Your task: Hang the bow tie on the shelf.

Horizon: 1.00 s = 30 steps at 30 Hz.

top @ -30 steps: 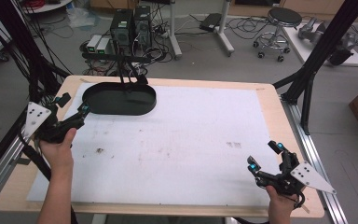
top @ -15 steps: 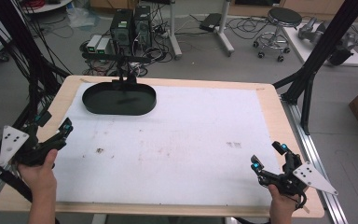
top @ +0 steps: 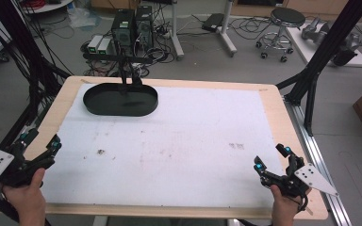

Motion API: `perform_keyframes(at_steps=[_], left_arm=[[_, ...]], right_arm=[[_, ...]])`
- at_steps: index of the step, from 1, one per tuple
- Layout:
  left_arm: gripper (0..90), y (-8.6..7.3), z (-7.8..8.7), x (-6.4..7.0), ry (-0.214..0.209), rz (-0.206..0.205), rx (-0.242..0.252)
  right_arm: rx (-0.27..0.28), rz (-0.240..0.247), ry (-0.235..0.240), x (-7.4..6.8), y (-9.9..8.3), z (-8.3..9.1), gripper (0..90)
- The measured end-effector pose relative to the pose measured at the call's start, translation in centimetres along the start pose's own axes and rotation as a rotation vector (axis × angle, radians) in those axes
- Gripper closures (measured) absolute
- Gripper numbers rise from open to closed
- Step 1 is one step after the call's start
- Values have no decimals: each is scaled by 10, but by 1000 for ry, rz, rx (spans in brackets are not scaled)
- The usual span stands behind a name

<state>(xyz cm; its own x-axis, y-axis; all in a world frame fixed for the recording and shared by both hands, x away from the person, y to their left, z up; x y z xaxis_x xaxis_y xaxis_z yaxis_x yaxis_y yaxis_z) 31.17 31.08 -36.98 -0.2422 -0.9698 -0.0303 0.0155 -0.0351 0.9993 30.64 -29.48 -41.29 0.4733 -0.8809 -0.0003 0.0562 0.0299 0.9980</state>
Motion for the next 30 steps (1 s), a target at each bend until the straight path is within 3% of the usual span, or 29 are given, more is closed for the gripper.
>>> perform_keyframes(at_steps=[6,15,22,27,30], left_arm=[[289,-4,2,0,-14,20,15],[279,-25,5,-7,-17,65,-2],[278,-36,4,-7,-18,68,-22],[253,-35,4,-8,7,58,-9],[249,-35,4,-7,-2,62,-9]], right_arm=[[-10,3,1,-3,-1,-2,113],[-16,15,17,-7,-2,-5,113],[-14,12,20,-7,-2,-4,113],[-17,8,22,-8,-2,-4,113],[-15,9,20,-8,-2,-4,113]])
Point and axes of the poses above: each handheld gripper's, and its own axes: z roughly backward along the jaws, y roughly out of its top, x roughly to its right, the point moved 10 cm from there along -z, roughly forward along the jaws, and after that the axes turned 5 degrees about -x, right-handed, at the moved point
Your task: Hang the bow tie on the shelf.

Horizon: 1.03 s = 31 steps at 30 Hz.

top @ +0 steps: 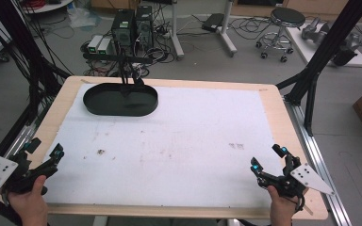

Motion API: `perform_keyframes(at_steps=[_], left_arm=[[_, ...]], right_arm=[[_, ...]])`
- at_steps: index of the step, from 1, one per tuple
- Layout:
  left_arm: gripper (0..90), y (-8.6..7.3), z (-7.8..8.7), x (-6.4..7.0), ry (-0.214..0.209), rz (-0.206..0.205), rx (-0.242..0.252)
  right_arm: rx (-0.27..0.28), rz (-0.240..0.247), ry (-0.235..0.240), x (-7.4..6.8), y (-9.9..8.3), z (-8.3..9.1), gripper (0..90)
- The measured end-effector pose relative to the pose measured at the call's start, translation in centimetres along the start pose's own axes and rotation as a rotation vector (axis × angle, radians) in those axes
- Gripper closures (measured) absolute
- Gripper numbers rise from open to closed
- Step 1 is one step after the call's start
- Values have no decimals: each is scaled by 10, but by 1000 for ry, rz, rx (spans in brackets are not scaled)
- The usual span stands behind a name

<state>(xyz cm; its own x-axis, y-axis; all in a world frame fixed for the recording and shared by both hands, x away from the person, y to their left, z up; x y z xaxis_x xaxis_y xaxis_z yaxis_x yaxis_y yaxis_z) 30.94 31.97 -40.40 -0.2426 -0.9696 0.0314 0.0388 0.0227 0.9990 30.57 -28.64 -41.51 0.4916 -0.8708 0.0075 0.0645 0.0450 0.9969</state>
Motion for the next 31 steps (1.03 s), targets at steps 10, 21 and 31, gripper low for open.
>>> perform_keyframes(at_steps=[10,21,31], left_arm=[[249,3,-1,4,-15,-3,5],[260,2,-1,4,-16,-1,0],[260,3,-2,5,-25,-1,-1]], right_arm=[[0,0,3,-1,1,1,113],[-5,-5,2,0,-1,1,113],[0,-5,0,1,0,3,113]])
Point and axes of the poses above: each handheld gripper's, and its own axes: z roughly backward along the jaws, y roughly out of its top, x roughly to its right, the point moved 10 cm from there along -z, roughly forward along the jaws, and after that the axes turned 5 degrees about -x, right-handed, at the moved point
